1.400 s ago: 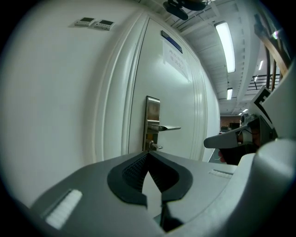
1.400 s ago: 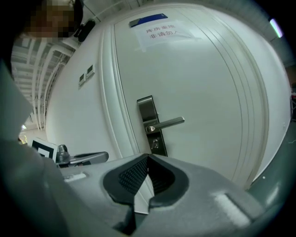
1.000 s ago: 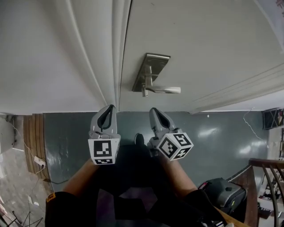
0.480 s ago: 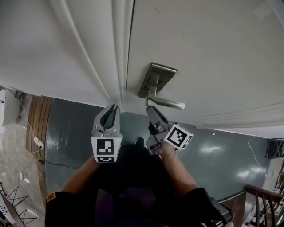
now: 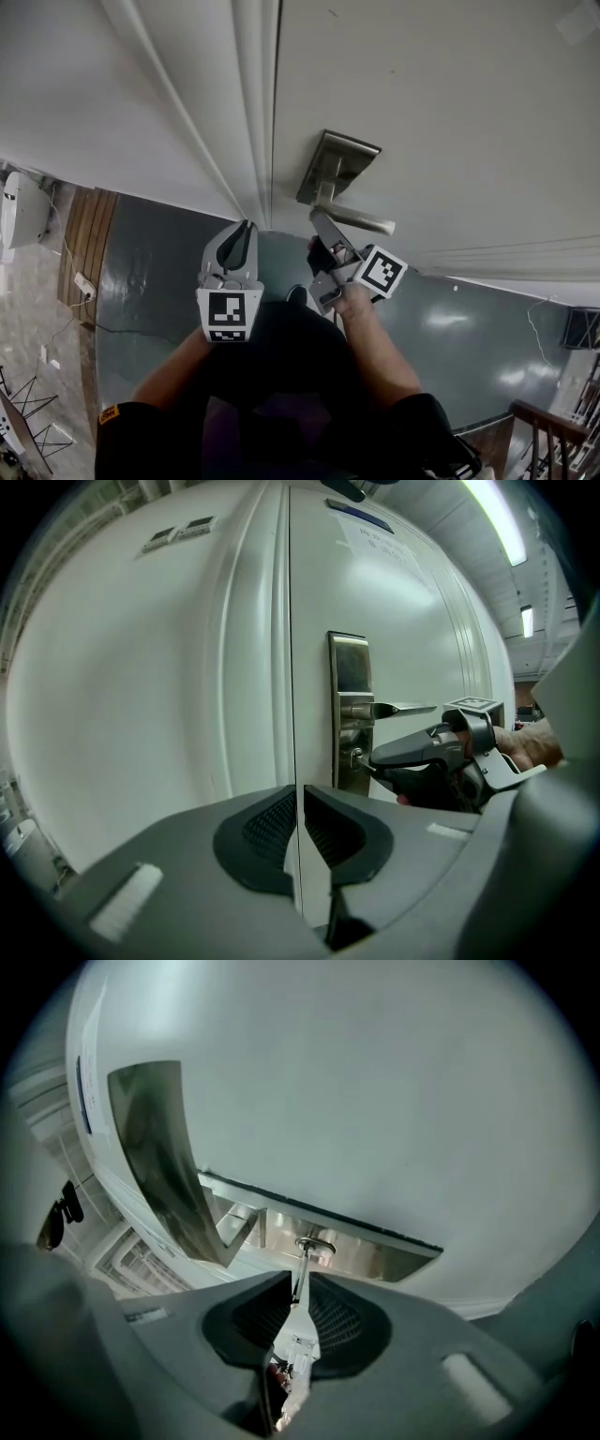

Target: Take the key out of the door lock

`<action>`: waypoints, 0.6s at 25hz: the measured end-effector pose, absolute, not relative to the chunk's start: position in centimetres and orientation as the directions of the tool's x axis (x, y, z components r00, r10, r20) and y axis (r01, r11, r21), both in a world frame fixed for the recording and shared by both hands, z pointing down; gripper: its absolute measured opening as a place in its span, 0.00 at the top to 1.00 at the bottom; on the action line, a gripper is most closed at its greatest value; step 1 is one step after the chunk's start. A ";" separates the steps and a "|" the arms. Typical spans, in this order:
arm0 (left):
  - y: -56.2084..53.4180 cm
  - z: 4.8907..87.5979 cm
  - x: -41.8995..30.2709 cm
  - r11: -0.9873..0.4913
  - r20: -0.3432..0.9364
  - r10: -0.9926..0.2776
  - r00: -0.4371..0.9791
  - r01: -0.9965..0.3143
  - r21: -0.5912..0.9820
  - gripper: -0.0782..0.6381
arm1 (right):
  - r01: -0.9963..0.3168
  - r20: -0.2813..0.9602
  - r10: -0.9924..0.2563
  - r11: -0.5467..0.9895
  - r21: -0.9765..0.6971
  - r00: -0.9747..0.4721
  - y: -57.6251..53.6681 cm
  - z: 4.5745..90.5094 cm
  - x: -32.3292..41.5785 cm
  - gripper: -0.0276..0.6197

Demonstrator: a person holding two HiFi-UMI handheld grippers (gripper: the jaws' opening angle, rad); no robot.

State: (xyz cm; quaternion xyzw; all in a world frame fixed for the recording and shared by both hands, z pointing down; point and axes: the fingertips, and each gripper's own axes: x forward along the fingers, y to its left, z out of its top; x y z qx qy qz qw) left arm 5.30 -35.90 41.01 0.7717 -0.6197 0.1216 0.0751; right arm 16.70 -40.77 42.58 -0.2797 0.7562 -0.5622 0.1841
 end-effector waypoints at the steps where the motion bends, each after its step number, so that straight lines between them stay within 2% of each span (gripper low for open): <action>1: -36.0 40.9 5.2 -0.219 0.275 -0.940 0.200 -0.975 -0.038 0.83 | -0.201 0.025 -0.629 0.211 -0.957 -0.777 -40.9 42.5 16.6 0.89; 8: -36.0 41.1 4.8 -0.218 0.281 -0.938 0.202 -0.976 -0.026 0.83 | -0.111 -0.030 -0.640 0.179 -0.978 -0.768 -41.1 42.5 16.5 0.91; 15: -35.9 41.1 4.4 -0.228 0.286 -0.934 0.214 -0.974 -0.016 0.84 | -0.099 -0.024 -0.660 0.149 -0.984 -0.750 -41.1 42.7 16.4 0.91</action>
